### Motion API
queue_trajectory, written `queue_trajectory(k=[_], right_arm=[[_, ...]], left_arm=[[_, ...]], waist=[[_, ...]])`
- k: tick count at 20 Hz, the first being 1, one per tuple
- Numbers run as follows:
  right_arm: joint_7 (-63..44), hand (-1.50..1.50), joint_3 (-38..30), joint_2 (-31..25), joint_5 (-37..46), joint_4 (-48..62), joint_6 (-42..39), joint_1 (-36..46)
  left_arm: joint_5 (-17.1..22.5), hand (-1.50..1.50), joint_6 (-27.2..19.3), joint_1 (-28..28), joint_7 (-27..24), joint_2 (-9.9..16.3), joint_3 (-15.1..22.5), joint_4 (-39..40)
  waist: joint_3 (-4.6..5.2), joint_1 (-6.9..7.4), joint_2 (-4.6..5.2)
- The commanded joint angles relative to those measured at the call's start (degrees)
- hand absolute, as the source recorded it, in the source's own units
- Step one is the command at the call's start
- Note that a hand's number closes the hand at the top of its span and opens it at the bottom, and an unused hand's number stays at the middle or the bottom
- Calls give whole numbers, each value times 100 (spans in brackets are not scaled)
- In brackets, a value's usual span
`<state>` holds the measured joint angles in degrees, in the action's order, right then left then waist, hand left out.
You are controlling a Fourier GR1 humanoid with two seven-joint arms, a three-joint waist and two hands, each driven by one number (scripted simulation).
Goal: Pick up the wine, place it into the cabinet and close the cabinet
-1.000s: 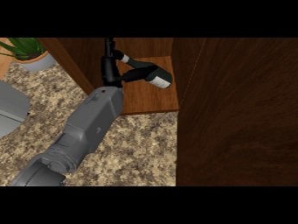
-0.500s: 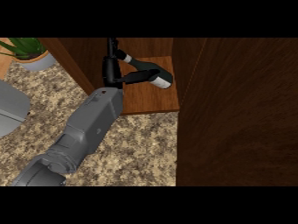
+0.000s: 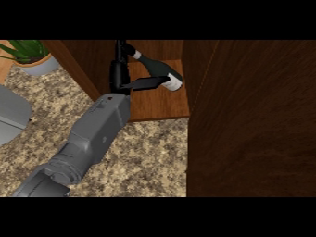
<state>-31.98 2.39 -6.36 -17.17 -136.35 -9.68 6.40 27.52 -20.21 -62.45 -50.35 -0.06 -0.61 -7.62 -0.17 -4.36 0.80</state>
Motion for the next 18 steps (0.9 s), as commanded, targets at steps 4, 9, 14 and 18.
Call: queue_trajectory(k=[4, 9, 14, 18], right_arm=[[-349, -150, 195, 95, -32, -365, 252, 158], [-83, -150, -29, 65, -88, -116, 121, 84], [-113, -150, -27, -44, -110, -185, 14, 25], [-97, -150, -461, -210, -385, -177, -40, -31]], left_arm=[[596, -150, 341, 572, -185, 6, 11, -125], [932, -150, 429, 1071, -256, 6, 642, -496], [1569, -150, 8, 1328, -7, 6, 1395, -1172], [2037, -150, -634, 1966, 213, 6, 2498, -2378]], waist=[[27, 46, -30], [21, 67, -70], [21, 47, -64], [16, 168, -95]])
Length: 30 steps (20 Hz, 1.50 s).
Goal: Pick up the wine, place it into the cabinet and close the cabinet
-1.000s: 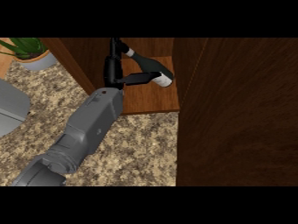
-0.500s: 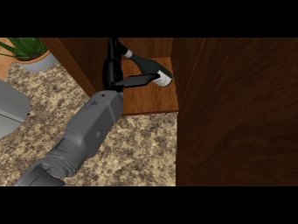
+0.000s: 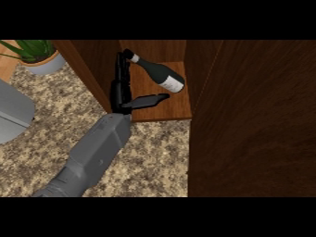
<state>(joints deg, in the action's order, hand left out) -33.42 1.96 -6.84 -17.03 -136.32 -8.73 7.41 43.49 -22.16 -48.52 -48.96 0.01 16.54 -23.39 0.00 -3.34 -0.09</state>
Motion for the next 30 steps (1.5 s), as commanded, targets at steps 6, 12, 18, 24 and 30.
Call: queue_trajectory(k=[6, 12, 18, 24, 30], right_arm=[[-345, -150, 45, 10, 202, -536, 377, 4], [304, -150, -207, -51, -68, -480, -97, -702], [-164, -150, -39, -10, 83, -914, 216, -597], [-224, -150, -420, -188, -299, -804, 114, -478], [-217, -150, -306, -227, -247, -873, -82, -645]], left_arm=[[516, -150, -1587, 1356, 505, -1, 1917, -2645], [34, -150, -2285, 2171, 463, -1, 2446, -3722], [-377, -150, -2965, 2942, 564, 5, 2906, -5086], [-868, -150, -3367, 3822, 1153, 661, 3146, -6548], [-1255, -150, -3371, 4539, 1131, 899, 3300, -7487]], waist=[[2, 290, -26], [-4, 325, -13], [0, 318, -18], [-2, 345, -18], [0, 330, -10]])
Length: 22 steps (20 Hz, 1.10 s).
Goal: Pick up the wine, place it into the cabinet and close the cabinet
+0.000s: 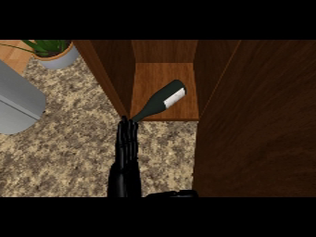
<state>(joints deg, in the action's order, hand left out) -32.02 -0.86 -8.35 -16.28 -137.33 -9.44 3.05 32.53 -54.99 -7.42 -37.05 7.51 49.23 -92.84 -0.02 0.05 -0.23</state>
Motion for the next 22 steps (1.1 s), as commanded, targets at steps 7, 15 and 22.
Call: queue_trajectory(k=[7, 15, 22], right_arm=[[1, 150, 27, 11, -847, -218, -565, -562], [-640, 150, 472, -71, -705, -836, -541, -389], [-774, 150, 1131, 113, -1075, -664, -748, -1021]], left_arm=[[-332, -150, 324, 891, 182, 1024, 340, -1383], [-242, -150, 923, 1500, 130, 1886, 114, -2165], [-122, -150, 1178, 2226, -74, 2635, -231, -3007]], waist=[[-4, -11, 5], [5, -19, 5], [2, 4, -11]])
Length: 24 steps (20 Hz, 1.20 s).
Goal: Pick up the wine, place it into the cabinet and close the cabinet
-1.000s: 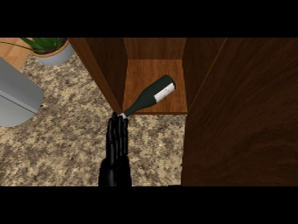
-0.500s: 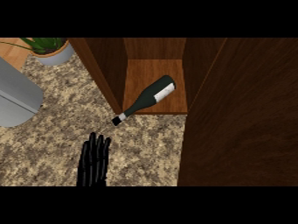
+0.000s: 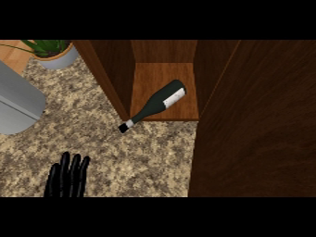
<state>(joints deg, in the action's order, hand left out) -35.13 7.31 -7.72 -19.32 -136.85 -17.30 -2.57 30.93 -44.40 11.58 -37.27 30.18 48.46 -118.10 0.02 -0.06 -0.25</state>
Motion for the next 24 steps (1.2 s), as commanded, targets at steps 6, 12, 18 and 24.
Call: queue_trajectory(k=[6, 12, 18, 24], right_arm=[[-1016, 150, 1180, 194, -645, -1322, 310, -760], [-438, 150, 2077, 199, -7, -1101, -150, -674], [-862, 150, 3243, 474, 661, -1234, 399, -464], [-603, 150, 4284, 764, 1495, -758, 1282, -149]], left_arm=[[695, -150, 690, 692, -257, 663, -1164, -517], [1131, -150, 1143, 1201, -270, 1145, -1904, -781], [1467, -150, 1492, 1500, -111, 1493, -2536, -958], [1862, -150, 2293, 1858, -328, 1613, -3156, -625]], waist=[[13, -15, -26], [6, 18, -27], [6, -23, -31], [17, -26, -55]])
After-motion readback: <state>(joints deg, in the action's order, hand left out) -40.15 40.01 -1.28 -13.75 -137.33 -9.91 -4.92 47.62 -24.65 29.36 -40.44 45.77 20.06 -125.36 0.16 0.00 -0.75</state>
